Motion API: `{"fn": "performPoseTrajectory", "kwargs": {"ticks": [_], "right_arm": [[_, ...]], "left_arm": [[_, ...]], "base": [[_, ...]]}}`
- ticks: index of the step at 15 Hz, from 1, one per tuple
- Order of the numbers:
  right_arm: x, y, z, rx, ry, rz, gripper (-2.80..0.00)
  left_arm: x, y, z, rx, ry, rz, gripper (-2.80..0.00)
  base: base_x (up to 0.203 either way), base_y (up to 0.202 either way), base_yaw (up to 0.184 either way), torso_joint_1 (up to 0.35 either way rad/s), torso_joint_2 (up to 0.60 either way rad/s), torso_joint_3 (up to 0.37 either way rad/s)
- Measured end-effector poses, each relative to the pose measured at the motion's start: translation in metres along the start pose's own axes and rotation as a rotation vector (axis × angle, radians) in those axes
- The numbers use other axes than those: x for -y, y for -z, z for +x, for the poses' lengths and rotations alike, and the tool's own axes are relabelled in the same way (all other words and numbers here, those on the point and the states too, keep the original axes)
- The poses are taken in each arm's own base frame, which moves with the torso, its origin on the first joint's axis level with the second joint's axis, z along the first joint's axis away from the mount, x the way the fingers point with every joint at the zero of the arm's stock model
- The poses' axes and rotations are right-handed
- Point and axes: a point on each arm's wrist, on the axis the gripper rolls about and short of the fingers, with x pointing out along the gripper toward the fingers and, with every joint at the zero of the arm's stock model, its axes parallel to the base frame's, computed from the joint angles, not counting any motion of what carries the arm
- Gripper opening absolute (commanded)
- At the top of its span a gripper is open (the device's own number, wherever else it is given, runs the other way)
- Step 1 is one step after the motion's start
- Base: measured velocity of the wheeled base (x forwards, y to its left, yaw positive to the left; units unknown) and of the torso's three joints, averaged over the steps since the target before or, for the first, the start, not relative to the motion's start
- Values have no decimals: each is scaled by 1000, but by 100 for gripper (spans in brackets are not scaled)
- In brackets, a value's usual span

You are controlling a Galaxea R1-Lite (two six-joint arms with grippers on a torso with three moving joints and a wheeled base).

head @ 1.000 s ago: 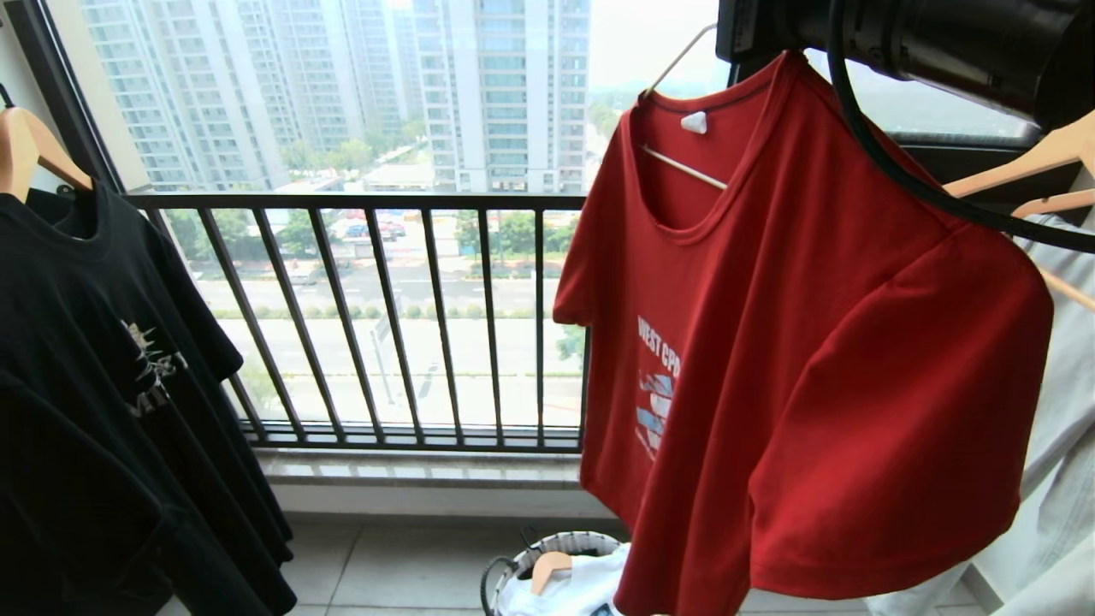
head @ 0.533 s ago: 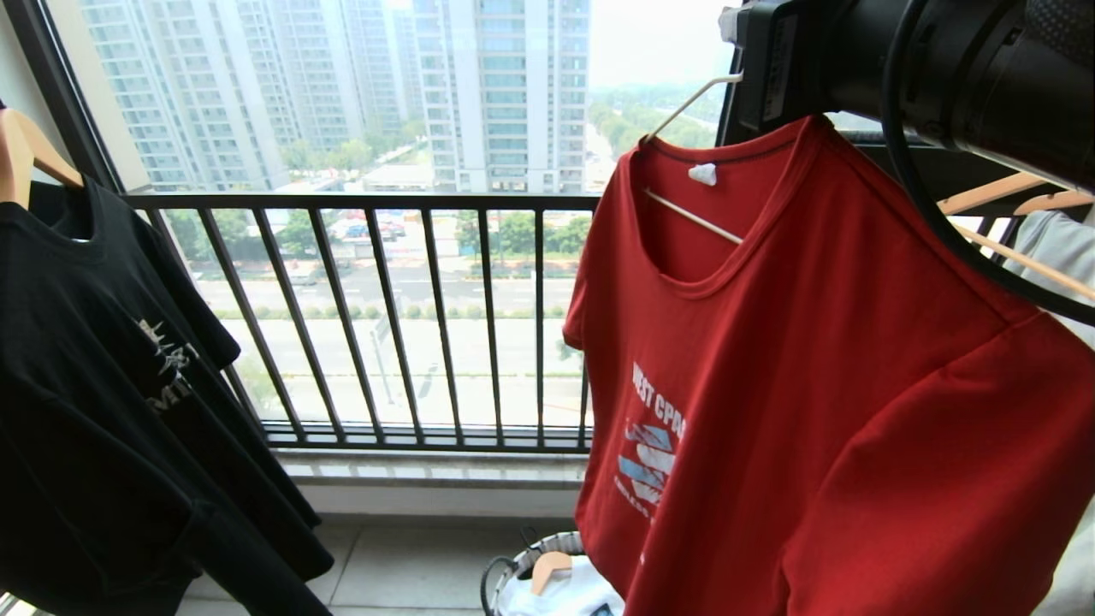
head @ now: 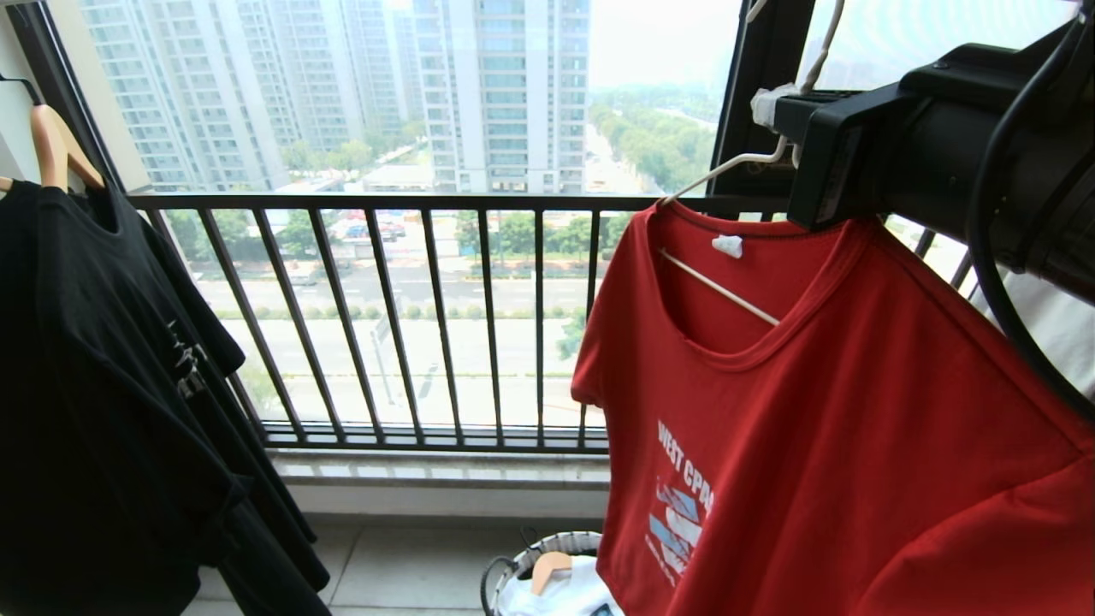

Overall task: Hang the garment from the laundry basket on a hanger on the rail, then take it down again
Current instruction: Take the clothes off the clothes rack

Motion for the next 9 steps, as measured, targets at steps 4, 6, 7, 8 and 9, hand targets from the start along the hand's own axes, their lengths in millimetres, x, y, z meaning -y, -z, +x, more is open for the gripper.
{"fn": "performPoseTrajectory", "kwargs": {"ticks": [4,6,7,8,9], "right_arm": [[-6,28,-6,-79,-64,99,-280],[-7,43,-5,-120,-99,110,-280],[-4,52,-1,-142,-110,121,-280],[-1,60,3,-164,-122,139,-280],[2,68,6,-182,-151,151,-280]], "left_arm": [[0,0,0,0,0,0,-280],[0,0,0,0,0,1,-280],[0,0,0,0,0,1,-280],[0,0,0,0,0,1,-280],[0,0,0,0,0,1,-280]], "base": [[0,0,0,0,0,0],[0,0,0,0,0,0],[0,0,0,0,0,0],[0,0,0,0,0,0],[0,0,0,0,0,0]]}}
